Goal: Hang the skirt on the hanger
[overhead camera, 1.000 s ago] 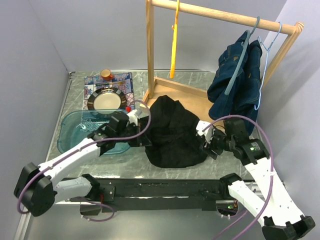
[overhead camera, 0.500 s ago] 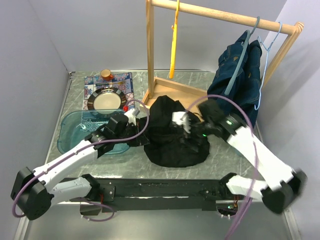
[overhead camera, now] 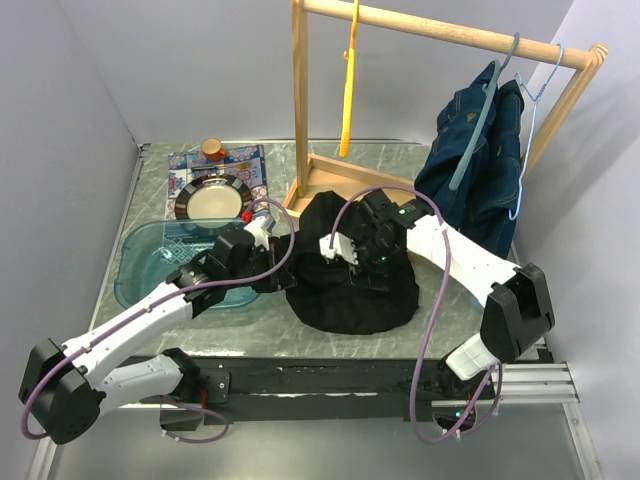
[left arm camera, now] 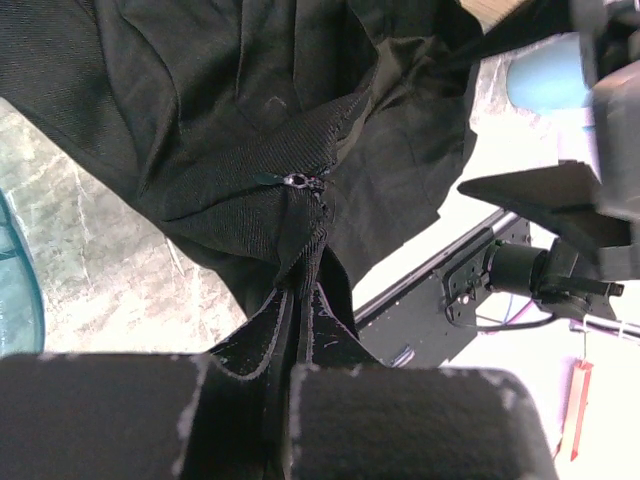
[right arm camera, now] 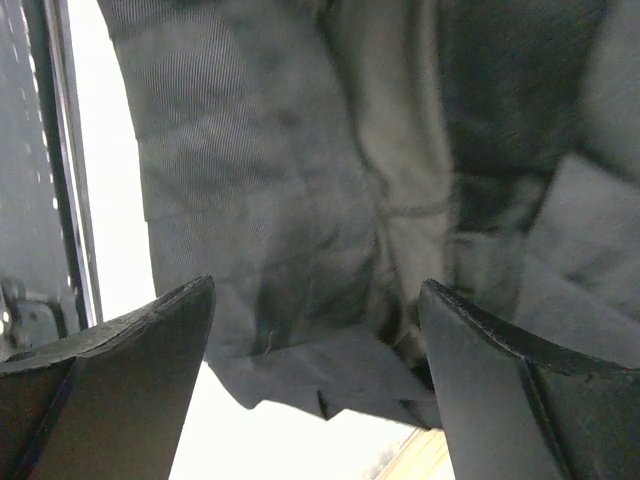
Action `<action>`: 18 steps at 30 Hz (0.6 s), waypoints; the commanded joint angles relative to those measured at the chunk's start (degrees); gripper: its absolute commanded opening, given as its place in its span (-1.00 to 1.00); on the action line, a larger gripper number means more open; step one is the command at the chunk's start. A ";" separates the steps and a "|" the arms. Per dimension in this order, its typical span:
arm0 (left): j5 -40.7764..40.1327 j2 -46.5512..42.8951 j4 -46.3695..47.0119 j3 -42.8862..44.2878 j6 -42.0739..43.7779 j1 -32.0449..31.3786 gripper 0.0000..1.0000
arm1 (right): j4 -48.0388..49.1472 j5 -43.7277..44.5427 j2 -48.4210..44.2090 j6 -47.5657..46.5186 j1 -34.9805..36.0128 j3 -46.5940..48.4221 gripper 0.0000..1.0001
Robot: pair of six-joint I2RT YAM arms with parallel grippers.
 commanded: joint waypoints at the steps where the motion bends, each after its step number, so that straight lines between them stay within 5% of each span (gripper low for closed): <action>1: -2.14 -1.61 0.93 0.01 -0.77 0.02 -0.98 | -3.33 4.39 -0.65 -2.51 0.06 -2.29 0.68; 7: -5.74 -3.89 0.14 -1.21 -1.56 0.72 -0.98 | -7.10 5.98 -9.14 -0.58 -0.56 -6.86 0.17; 18: -2.68 -4.69 3.38 -6.05 -5.34 1.52 -0.98 | -5.71 10.72 -29.38 4.96 -0.91 -27.25 0.18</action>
